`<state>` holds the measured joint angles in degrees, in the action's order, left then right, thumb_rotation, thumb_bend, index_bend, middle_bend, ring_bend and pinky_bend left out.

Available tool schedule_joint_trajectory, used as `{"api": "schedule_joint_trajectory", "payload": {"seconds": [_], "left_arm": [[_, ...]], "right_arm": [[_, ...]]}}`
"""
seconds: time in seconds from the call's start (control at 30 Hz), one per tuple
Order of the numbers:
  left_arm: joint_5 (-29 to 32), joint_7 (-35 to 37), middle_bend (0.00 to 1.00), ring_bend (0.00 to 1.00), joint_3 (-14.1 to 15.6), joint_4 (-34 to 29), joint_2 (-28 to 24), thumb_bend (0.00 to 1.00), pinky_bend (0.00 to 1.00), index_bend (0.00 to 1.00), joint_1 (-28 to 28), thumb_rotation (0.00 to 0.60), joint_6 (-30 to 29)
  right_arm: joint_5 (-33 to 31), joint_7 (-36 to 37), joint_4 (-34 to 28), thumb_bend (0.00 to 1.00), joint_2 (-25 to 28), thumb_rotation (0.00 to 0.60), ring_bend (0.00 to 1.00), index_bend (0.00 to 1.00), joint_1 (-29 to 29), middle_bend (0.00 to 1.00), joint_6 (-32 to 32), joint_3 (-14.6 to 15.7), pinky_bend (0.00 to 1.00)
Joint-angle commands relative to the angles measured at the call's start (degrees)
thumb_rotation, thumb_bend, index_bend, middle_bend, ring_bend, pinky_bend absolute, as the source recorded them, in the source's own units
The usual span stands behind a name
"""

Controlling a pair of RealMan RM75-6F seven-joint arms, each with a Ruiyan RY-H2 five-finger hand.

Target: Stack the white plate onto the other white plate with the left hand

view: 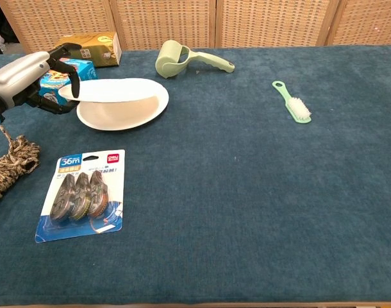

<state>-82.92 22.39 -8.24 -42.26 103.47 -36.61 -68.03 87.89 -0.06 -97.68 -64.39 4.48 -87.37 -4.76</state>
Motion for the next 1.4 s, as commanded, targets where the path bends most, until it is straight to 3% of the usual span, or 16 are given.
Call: {"api": "schedule_joint_trajectory", "payload": {"seconds": [0.03, 0.37, 0.5, 0.7, 1.07, 1.4], "left_arm": [[0.69, -0.76, 0.0, 0.0, 0.33, -1.2, -0.35, 0.35, 0.0, 0.5, 0.04, 0.6, 2.05], [0.11, -1.92, 0.0, 0.0, 1.53, -4.59, -2.42, 0.25, 0.0, 0.14, 0.0, 0.6, 4.14], [0.38, -3.41, 0.0, 0.0, 2.13, -7.34, -4.95, 0.15, 0.0, 0.0, -0.36, 0.6, 6.89], [1.23, -8.19, 0.0, 0.0, 3.07, -14.94, -11.43, 0.02, 0.0, 0.0, -1.29, 0.6, 12.16], [1.0, -11.18, 0.0, 0.0, 3.94, -27.13, -17.13, 0.01, 0.0, 0.0, -1.01, 0.6, 12.94], [4.62, -18.19, 0.0, 0.0, 1.5, -29.54, -16.06, 0.01, 0.0, 0.0, -2.37, 0.6, 14.0]], "right_arm": [[-0.02, 0.07, -0.07, 0.0, 0.06, 0.6, 0.0, 0.0, -0.05, 0.0, -0.07, 0.0, 0.0], [-0.1, 0.04, -0.22, 0.0, 0.14, 0.6, 0.0, 0.0, -0.08, 0.0, -0.04, 0.02, 0.0], [-0.21, 0.03, -0.22, 0.0, 0.16, 0.6, 0.0, 0.0, -0.07, 0.0, 0.07, 0.03, 0.0], [-0.22, -0.05, -0.35, 0.0, 0.2, 0.6, 0.0, 0.0, -0.08, 0.0, 0.08, 0.04, 0.0], [-0.09, -0.36, -0.58, 0.0, 0.16, 0.6, 0.0, 0.0, -0.11, 0.0, 0.15, 0.21, 0.0], [-0.25, -0.66, -0.4, 0.0, 0.0, 0.6, 0.0, 0.0, 0.0, 0.0, 0.47, 0.25, 0.0]]}}
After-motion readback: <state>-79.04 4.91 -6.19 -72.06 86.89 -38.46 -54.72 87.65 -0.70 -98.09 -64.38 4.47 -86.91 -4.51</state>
